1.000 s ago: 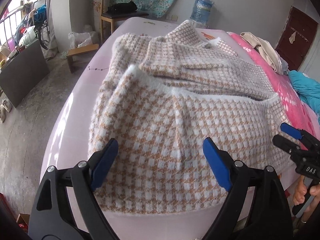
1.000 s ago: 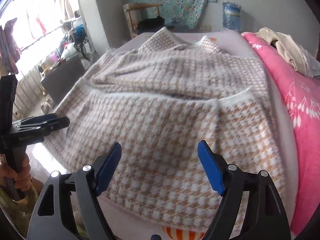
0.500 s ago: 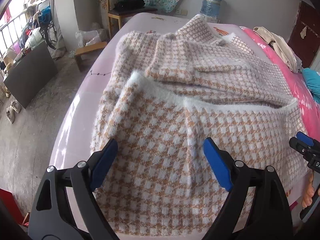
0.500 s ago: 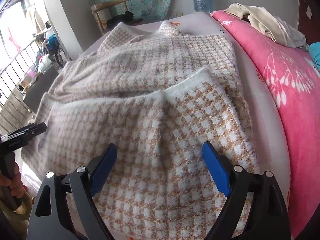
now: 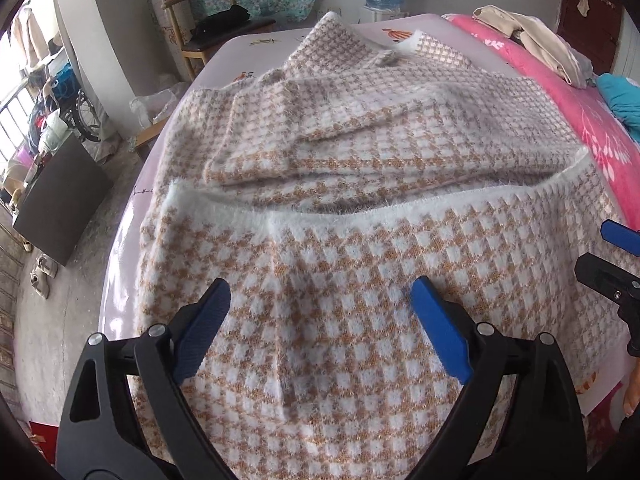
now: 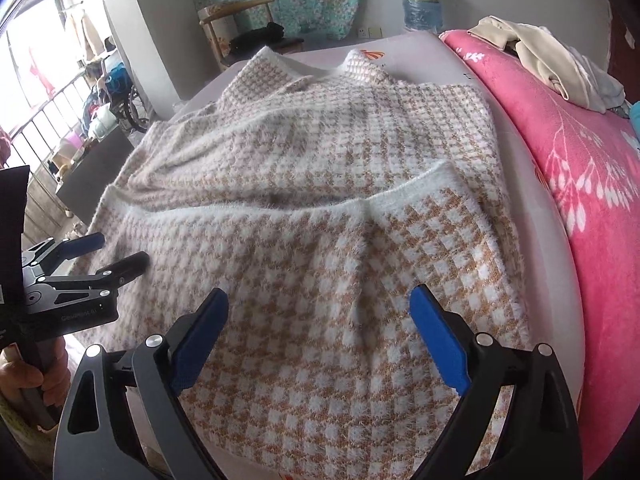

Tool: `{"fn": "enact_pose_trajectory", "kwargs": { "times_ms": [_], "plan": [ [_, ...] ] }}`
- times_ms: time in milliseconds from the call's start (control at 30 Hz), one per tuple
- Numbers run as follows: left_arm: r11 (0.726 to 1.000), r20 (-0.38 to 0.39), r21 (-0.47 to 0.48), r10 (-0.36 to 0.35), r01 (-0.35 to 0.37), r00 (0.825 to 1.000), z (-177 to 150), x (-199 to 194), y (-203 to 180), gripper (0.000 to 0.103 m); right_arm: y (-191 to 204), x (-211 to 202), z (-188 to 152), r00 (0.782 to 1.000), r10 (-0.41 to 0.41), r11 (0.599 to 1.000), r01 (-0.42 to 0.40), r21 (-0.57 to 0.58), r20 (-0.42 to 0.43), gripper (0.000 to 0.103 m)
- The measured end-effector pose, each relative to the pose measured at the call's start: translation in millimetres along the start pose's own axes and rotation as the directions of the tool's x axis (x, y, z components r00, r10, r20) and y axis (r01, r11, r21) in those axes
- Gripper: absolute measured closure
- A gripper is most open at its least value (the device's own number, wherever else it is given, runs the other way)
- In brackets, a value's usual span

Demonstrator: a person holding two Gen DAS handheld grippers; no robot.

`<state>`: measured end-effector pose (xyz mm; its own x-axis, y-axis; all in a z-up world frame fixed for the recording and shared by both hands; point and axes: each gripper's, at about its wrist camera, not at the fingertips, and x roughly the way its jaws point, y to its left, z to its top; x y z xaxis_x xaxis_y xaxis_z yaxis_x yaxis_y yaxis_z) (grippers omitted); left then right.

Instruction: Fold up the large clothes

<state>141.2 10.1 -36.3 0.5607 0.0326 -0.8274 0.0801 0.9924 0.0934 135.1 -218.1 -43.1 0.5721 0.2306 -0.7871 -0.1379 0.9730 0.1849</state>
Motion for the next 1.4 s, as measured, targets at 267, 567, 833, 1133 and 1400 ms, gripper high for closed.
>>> {"fn": "enact_pose_trajectory", "kwargs": {
  "times_ms": [267,567,833,1133,1400],
  "plan": [
    [1.000,-0.015,-0.014,0.014,-0.015,1.000,0.6,0.6,0.7,0.013,-2.8,7.7,-0.2,1.000,-0.007,1.000,0.008,0.013,-0.025,0.013],
    [1.000,-0.022,-0.030,0.003,-0.004,1.000,0.5,1.5,2.0,0.011,2.0,17.5,0.8,0.998,-0.047,0.999,0.047,-0.006,-0.029,0.009],
    [0.999,-0.027,-0.051,-0.017,0.015,0.999,0.2,5.5,8.4,0.008,2.4,21.5,1.1,0.997,-0.063,0.998,0.063,-0.006,-0.034,0.006],
    [0.998,-0.042,-0.048,-0.030,0.028,0.999,0.9,7.1,7.4,0.008,2.5,22.5,2.9,0.995,-0.074,0.997,0.075,0.013,-0.068,0.006],
    [0.993,0.054,-0.040,-0.112,0.114,0.992,21.6,-15.9,29.1,0.008,-4.1,1.3,35.9,0.995,0.000,0.999,0.004,0.043,-0.104,0.006]
  ]
}}
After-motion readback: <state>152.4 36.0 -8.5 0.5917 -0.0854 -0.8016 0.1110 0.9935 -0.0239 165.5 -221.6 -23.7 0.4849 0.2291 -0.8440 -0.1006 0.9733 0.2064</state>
